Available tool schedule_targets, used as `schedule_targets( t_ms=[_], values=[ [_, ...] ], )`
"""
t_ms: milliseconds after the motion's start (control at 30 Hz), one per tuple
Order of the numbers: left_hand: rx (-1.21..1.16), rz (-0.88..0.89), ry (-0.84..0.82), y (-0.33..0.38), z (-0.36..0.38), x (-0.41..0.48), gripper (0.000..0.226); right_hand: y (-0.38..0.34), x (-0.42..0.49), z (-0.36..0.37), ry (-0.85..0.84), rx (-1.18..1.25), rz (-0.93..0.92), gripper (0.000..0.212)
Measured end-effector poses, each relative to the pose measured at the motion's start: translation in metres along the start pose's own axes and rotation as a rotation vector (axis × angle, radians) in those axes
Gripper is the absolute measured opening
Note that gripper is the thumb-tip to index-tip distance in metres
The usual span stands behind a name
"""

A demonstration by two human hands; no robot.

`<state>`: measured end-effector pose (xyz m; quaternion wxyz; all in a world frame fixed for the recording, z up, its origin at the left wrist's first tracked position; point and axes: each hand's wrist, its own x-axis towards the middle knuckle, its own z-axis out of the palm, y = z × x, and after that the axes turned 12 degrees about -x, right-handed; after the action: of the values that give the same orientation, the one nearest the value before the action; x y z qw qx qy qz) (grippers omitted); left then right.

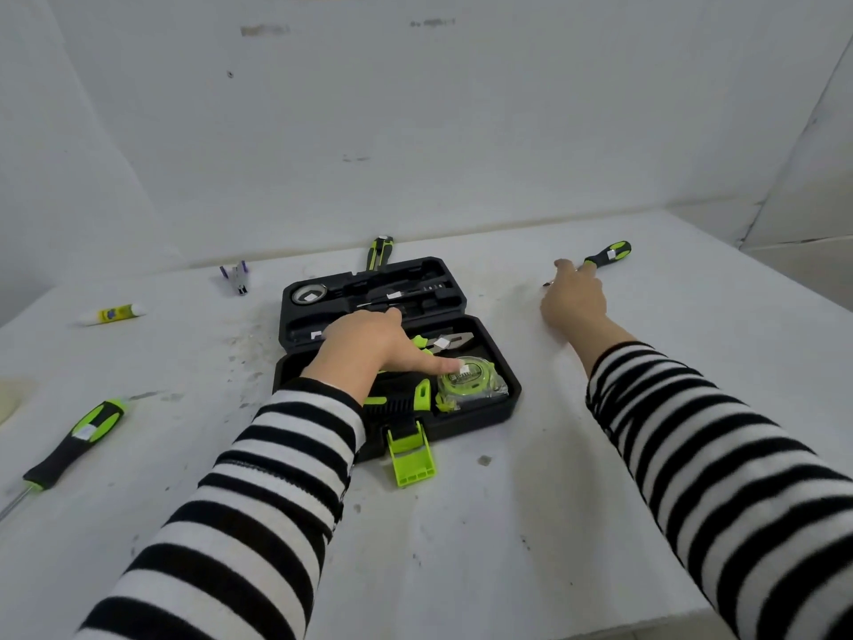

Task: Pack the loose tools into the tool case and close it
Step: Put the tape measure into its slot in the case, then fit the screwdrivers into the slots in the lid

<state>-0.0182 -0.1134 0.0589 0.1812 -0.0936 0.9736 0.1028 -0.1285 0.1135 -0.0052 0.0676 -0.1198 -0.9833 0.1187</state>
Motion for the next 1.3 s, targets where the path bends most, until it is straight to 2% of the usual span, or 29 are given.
schedule_targets(
  t_ms=[67, 167, 267, 400, 500, 567, 667, 767, 900, 1033, 1200, 1300],
  values=[
    [0.004, -0.004, -0.005, 0.001, -0.001, 0.002, 0.135, 0.004, 0.012, 0.003, 0.02, -0.083, -0.005, 0.051],
    [0.012, -0.001, -0.011, 0.002, -0.002, 0.004, 0.133, 0.008, 0.027, 0.004, 0.036, -0.192, -0.05, 0.041],
    [0.018, 0.0, -0.021, 0.003, -0.003, 0.006, 0.132, 0.011, 0.036, 0.008, 0.135, -0.269, -0.154, 0.03],
    [0.014, -0.005, -0.029, 0.005, -0.004, 0.006, 0.131, 0.021, 0.039, 0.017, 0.277, -0.198, -0.303, 0.021],
    [0.017, 0.011, -0.016, 0.005, -0.003, 0.007, 0.131, 0.016, 0.033, 0.021, 0.409, -0.166, -0.494, 0.016],
    [0.024, 0.025, 0.007, 0.003, -0.002, 0.006, 0.132, 0.003, 0.023, 0.021, 0.451, -0.089, -0.591, 0.015],
    [0.014, 0.047, 0.055, -0.001, 0.002, 0.005, 0.13, -0.027, 0.007, 0.006, 0.482, 0.088, -0.641, 0.02],
    [0.014, 0.071, 0.148, -0.011, 0.007, 0.001, 0.117, -0.063, -0.008, -0.031, 0.442, 0.339, -0.565, 0.023],
    [0.016, 0.113, 0.339, -0.027, 0.022, -0.002, 0.097, -0.112, -0.036, -0.077, 0.225, 0.73, -0.623, 0.016],
    [-0.047, 0.156, 0.549, -0.041, 0.05, -0.003, 0.085, -0.146, -0.064, -0.096, 0.109, 0.941, -0.617, 0.017],
    [-0.325, 0.181, 0.747, -0.052, 0.06, 0.002, 0.056, -0.167, -0.083, -0.083, 0.079, 1.096, -0.602, 0.012],
    [-0.669, 0.203, 0.89, -0.054, 0.058, 0.001, 0.038, -0.176, -0.093, -0.072, 0.103, 1.113, -0.65, 0.015]
  ],
)
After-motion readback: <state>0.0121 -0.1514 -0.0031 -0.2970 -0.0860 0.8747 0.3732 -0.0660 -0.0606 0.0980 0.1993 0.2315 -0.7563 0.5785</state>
